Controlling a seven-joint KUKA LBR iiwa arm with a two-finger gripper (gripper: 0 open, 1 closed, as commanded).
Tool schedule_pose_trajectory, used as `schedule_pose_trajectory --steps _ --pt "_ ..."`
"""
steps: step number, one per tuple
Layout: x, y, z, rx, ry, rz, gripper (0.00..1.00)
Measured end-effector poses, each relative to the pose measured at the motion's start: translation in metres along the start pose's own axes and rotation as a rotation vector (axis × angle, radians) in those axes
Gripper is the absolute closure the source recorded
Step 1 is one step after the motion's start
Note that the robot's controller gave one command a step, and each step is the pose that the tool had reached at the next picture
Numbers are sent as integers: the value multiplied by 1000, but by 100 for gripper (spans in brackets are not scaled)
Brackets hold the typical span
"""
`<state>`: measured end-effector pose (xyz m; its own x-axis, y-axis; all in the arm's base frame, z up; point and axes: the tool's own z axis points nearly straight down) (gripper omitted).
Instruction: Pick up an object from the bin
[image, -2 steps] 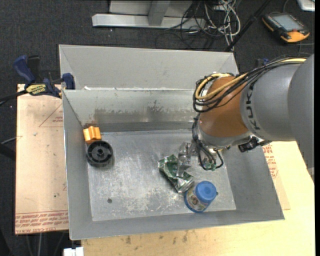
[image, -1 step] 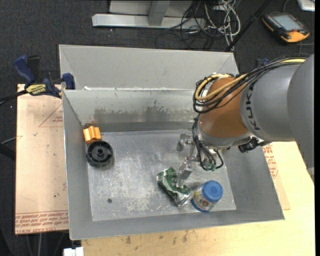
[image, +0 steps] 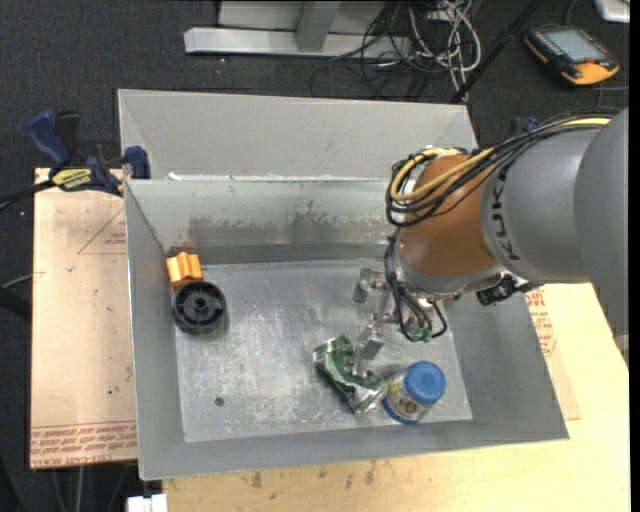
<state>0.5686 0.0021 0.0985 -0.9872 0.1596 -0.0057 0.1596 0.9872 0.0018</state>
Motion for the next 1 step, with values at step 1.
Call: schedule_pose_trajectory --steps 1 --pt "4 0 11 -4 -3 -25 0"
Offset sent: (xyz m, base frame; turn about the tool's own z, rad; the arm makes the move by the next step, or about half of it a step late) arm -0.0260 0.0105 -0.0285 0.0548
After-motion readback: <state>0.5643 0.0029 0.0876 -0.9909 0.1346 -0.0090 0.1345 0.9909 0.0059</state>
